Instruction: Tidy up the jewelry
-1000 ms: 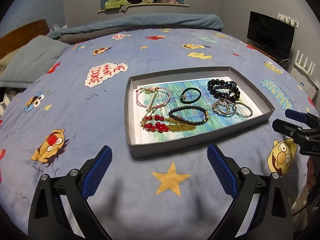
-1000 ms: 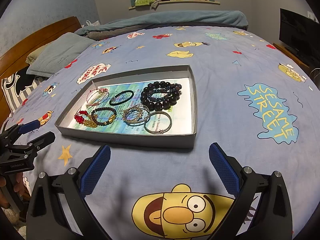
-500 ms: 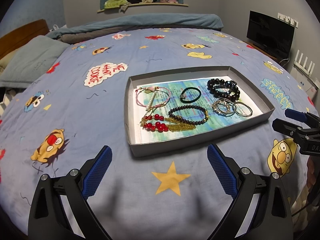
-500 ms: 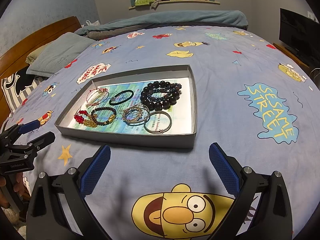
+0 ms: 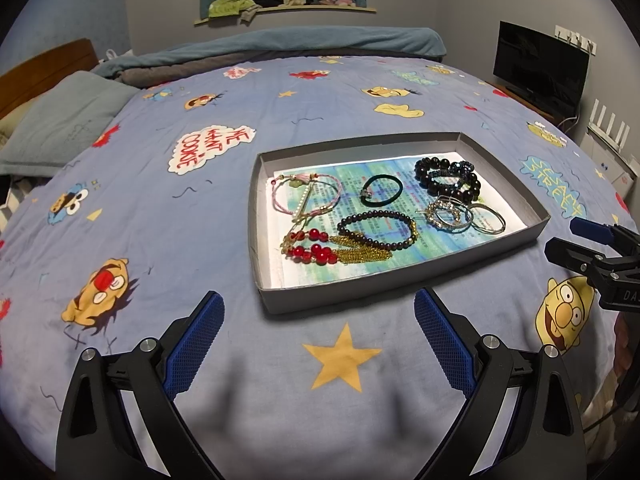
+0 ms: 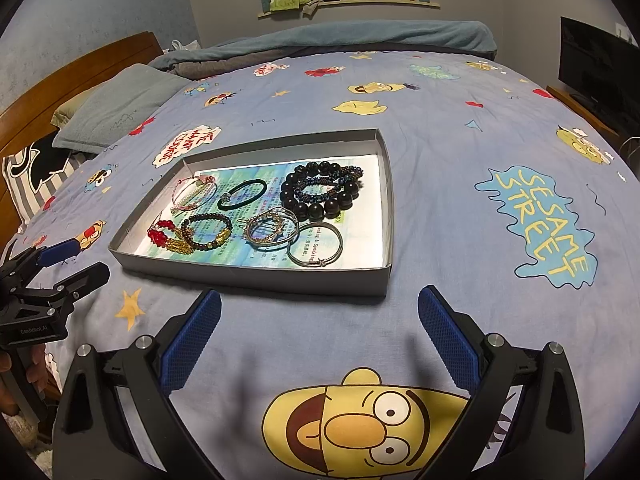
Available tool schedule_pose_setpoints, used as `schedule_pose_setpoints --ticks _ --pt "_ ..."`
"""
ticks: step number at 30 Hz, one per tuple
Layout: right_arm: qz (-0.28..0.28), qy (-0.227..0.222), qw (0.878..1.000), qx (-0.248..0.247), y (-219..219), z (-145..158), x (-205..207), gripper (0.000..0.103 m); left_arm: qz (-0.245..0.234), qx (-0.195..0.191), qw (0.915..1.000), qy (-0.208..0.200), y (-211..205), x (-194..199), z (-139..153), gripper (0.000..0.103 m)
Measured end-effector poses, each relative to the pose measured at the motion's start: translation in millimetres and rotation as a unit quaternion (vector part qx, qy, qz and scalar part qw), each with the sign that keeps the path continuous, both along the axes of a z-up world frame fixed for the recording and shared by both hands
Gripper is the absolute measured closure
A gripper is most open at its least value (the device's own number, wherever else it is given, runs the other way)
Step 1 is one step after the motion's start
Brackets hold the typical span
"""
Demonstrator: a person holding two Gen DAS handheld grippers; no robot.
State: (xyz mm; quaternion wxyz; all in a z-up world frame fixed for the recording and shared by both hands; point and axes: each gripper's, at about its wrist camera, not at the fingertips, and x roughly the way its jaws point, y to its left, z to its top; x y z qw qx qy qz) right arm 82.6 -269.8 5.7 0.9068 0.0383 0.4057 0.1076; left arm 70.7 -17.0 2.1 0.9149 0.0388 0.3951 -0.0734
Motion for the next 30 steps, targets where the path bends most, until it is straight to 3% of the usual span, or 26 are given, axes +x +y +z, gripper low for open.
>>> schedule_pose_setpoints --ticks 30 --pt "0.000 0.001 1.000 0.000 -0.9 -1.2 0.7 0.006 -0.002 0.016 0.9998 -0.010 -0.3 2.4 -6.9 0.008"
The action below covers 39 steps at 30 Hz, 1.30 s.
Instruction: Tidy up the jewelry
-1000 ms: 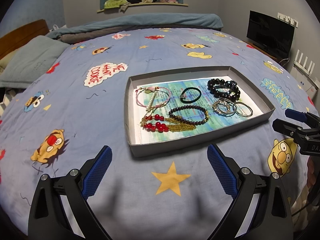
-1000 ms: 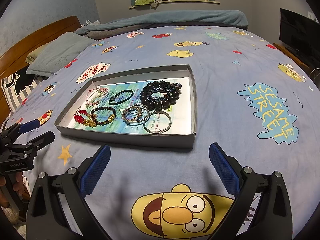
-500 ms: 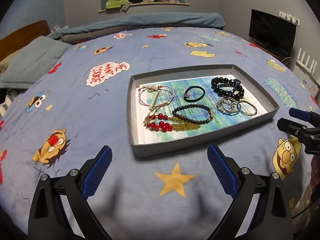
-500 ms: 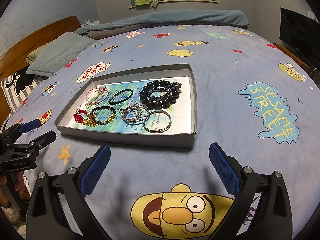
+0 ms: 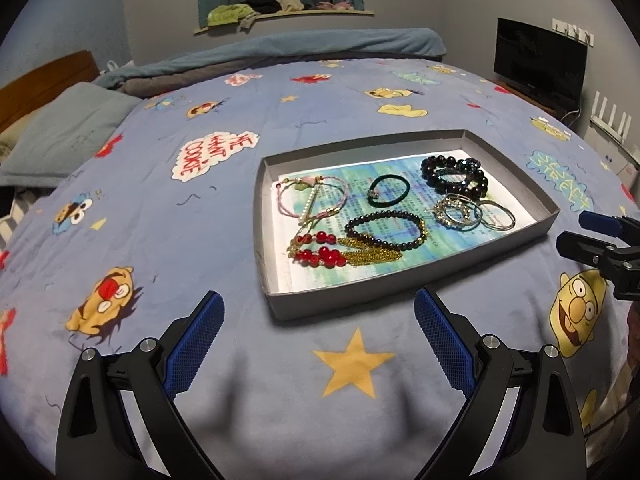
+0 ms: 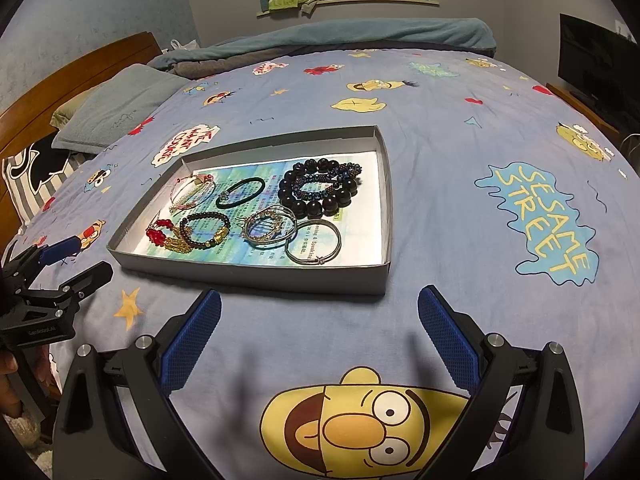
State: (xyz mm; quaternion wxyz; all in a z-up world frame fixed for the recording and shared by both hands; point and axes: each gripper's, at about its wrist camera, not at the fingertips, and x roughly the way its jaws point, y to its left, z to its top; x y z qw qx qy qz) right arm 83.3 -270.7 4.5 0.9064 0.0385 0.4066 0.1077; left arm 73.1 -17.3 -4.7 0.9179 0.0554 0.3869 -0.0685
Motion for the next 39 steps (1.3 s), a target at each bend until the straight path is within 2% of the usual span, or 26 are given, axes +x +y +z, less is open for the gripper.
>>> schedule_pose_setpoints --ticks 2,7,13,17,20,22,25,29,32,39 --pt "0.000 0.000 1.000 0.000 -0.1 0.0 -0.1 0.006 0.001 -0.008 0.9999 0.010 1.3 1.5 -1.3 0.008" --pt "0.000 0.000 1.000 0.001 -0.3 -1.5 -0.1 0.006 0.001 -0.001 0.9998 0.019 0.1 3.0 -4.3 0.008" --pt "0.000 0.001 1.000 0.000 -1.0 -2.5 0.1 0.006 0.004 0.000 0.9998 0.019 1.5 3.8 -5.3 0.008" --pt "-0.005 0.004 1.000 0.005 -9.6 -5.7 1.1 0.006 0.015 -0.002 0.9998 0.015 22.0 11.6 -3.6 0.008" --pt "-0.043 0.005 0.999 0.021 -43.9 -5.4 3.5 0.006 0.060 0.013 0.9981 0.000 58.3 23.6 -1.2 0.006" --pt "-0.081 0.004 0.996 0.023 -71.5 -7.1 5.0 0.006 0.102 0.024 0.9945 -0.006 97.3 38.6 -5.3 0.005" --pt "-0.164 0.003 0.986 0.002 -122.2 -16.8 9.8 0.006 0.144 0.042 0.9887 0.014 142.2 64.4 -23.9 0.005" --pt "-0.253 0.008 0.967 -0.019 -175.0 -36.7 16.6 0.006 0.179 0.021 0.9823 0.052 180.1 91.0 -50.5 0.005" --pt "-0.273 0.006 0.961 -0.040 -187.3 -49.0 22.5 0.006 0.174 0.022 0.9821 0.068 184.1 102.8 -70.1 0.005" --pt "-0.268 0.016 0.962 -0.048 -190.6 -65.3 30.4 0.004 0.181 0.047 0.9814 0.044 176.9 95.0 -78.0 0.005"
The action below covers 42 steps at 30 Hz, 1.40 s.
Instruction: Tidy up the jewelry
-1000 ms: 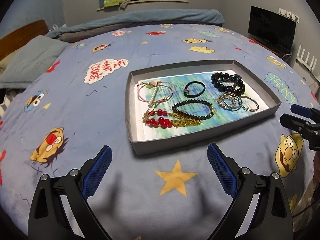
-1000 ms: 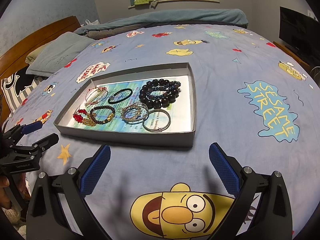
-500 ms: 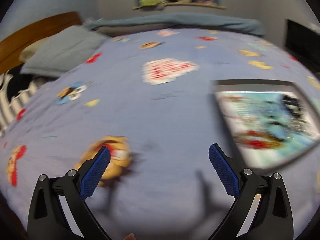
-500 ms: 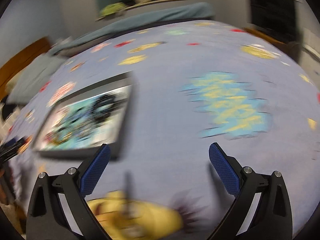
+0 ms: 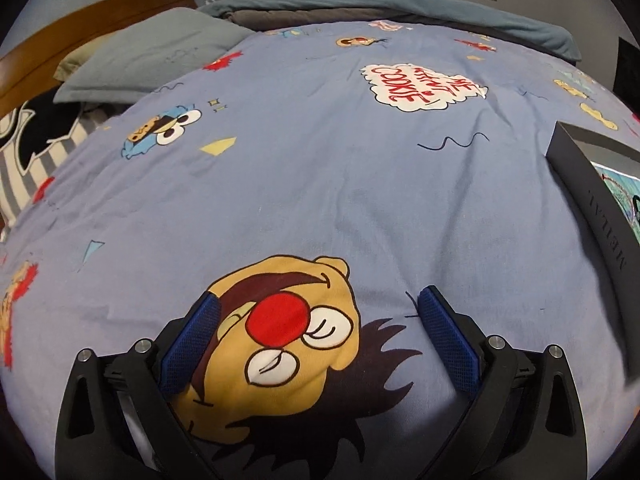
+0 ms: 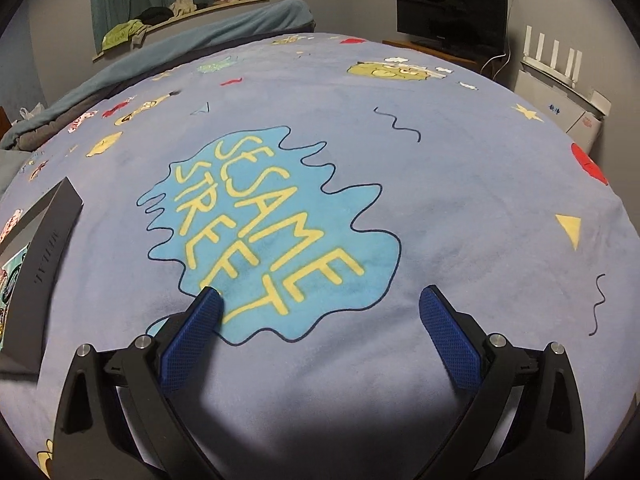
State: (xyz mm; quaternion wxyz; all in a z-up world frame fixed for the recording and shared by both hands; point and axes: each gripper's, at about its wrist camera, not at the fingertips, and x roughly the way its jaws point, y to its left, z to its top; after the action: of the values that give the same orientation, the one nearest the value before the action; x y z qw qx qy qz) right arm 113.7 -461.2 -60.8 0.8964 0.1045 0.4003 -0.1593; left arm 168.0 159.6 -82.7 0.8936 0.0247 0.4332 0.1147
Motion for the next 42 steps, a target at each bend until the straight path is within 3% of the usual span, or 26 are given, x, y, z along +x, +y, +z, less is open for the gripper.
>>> schedule_pose_setpoints --ticks 18,42 --pt "0.002 -0.031 0.999 0.032 -10.7 -7.6 1.3 0.004 0.000 -0.010 0.9999 0.006 5.6 2.5 -1.5 0.005" --pt "0.003 -0.035 0.999 0.031 -9.7 -7.8 1.5 0.004 0.000 -0.017 0.9999 0.004 7.0 2.1 -1.7 0.004"
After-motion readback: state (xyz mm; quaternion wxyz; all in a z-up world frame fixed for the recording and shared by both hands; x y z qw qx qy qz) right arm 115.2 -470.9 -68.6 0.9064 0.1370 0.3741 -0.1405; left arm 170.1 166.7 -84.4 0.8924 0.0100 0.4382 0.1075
